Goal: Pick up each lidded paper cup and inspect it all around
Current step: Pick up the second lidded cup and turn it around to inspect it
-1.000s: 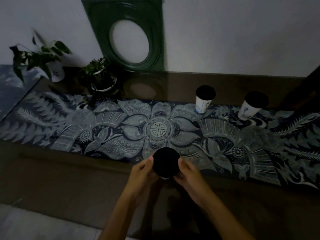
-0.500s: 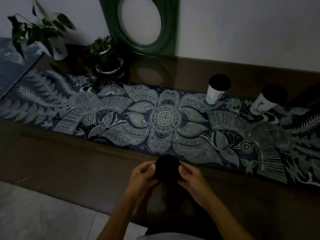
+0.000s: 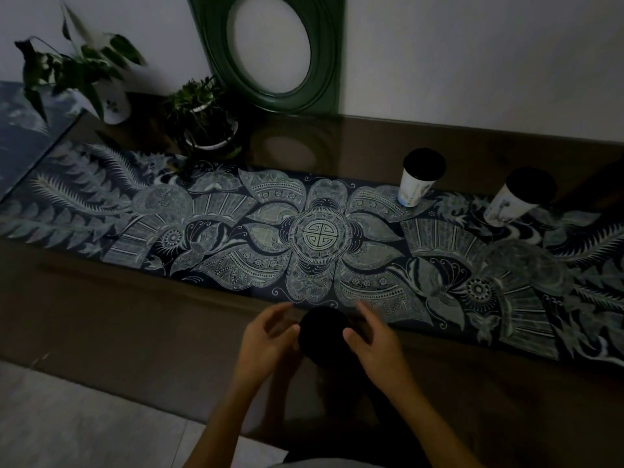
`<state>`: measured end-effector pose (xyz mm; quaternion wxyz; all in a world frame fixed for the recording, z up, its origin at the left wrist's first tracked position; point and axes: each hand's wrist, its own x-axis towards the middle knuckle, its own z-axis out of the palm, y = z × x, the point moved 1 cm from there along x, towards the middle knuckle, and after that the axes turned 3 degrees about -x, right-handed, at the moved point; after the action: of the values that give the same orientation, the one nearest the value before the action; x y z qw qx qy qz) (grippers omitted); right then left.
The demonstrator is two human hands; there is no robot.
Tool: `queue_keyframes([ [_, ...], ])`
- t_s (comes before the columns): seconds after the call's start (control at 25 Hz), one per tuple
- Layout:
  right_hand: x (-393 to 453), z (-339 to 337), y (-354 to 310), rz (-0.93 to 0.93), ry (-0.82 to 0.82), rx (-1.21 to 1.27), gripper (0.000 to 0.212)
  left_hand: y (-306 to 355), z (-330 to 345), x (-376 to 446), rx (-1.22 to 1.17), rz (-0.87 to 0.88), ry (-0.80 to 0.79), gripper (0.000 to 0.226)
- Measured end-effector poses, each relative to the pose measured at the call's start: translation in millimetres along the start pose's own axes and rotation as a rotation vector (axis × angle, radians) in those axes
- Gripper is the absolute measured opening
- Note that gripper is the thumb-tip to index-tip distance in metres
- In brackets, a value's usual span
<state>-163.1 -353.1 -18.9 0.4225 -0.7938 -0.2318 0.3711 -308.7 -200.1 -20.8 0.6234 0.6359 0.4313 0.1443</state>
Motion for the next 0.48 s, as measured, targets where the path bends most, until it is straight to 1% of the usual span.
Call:
queue_keyframes([
  [0.08, 0, -5, -8, -0.084, 0.078, -0.072, 0.065, 8, -2, 2, 0.111, 0.131, 0.036, 0.041],
  [0.16, 3, -17, -19, -0.184, 0.164, -0.146, 0.068, 21, -2, 5, 0.259, 0.254, 0.056, 0.052],
  [0.24, 9, -38, -33, -0.275, 0.255, -0.267, 0.073, 43, 4, 11, 0.372, 0.336, 0.053, 0.061],
  [0.32, 18, -64, -50, -0.355, 0.373, -0.396, 0.079, 73, 15, 24, 0.482, 0.47, 0.056, 0.069],
  [0.48, 39, -118, -83, -0.406, 0.53, -0.448, 0.089, 138, 49, 59, 0.641, 0.745, 0.108, 0.075],
])
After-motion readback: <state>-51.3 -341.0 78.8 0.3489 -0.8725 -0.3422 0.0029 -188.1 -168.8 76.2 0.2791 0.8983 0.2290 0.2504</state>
